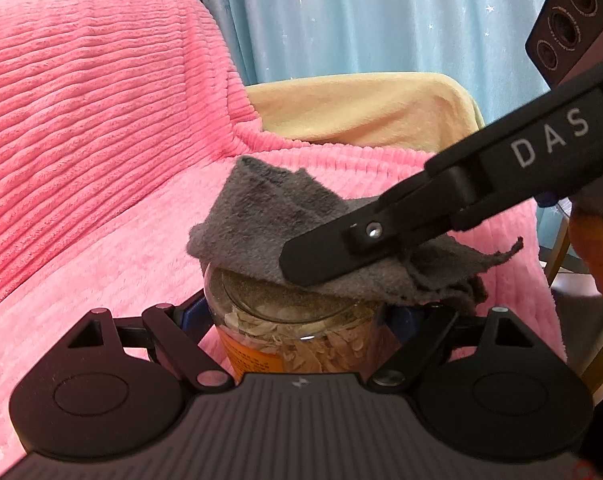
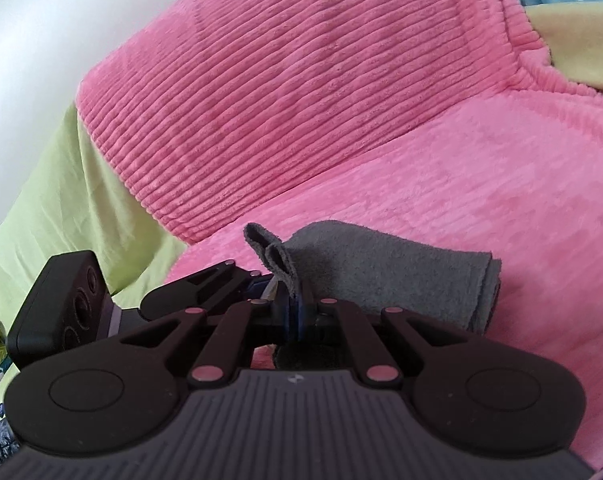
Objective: Clean container
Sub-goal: 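Rub the grey cloth around the jar's rim with the right gripper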
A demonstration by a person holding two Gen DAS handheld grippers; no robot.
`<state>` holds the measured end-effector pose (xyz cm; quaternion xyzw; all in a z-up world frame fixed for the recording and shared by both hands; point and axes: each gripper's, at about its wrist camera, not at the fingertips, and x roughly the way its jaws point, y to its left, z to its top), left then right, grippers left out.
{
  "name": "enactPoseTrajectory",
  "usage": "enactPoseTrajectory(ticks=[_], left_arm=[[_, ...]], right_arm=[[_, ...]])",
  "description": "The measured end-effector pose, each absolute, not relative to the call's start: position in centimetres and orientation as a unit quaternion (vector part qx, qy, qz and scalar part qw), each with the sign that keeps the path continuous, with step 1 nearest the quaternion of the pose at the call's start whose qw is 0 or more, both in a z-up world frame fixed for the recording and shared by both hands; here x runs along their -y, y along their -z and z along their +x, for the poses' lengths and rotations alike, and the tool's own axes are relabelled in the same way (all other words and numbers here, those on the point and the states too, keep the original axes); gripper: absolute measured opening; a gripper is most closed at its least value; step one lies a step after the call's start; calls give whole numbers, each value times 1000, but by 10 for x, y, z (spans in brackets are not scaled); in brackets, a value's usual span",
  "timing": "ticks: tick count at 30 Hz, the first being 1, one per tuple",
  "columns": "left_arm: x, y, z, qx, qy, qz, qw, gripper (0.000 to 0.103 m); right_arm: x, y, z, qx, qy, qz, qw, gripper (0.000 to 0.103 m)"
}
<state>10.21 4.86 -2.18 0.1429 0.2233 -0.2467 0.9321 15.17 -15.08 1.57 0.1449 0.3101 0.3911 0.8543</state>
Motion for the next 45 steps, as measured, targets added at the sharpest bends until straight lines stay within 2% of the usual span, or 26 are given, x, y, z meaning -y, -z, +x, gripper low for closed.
enactPoseTrajectory(ticks=[11,18,20,24,31,36,40,45], left_arm=[[-43,27,113,-230,244,145,931,85],[-41,25,111,-238,245,153,927,85],[-41,24,110,-241,244,154,927,85],[-41,22,110,-247,242,150,926,85],[-39,21,114,-249,242,155,925,85],[-35,21,115,-245,241,167,924,85],[-33,22,117,-244,242,171,923,85],[-36,22,119,-248,243,164,923,85]], right_arm=[[127,-23,165,-278,-362,94,885,1],[141,-27,154,-293,-354,82,885,1],[147,-25,152,-301,-369,106,873,3],[172,-12,163,-301,-395,242,833,2],[197,-16,166,-266,-341,262,863,3],[177,-19,163,-281,-380,203,858,3],[155,-23,151,-281,-376,95,878,2],[153,-25,155,-314,-402,103,854,3]])
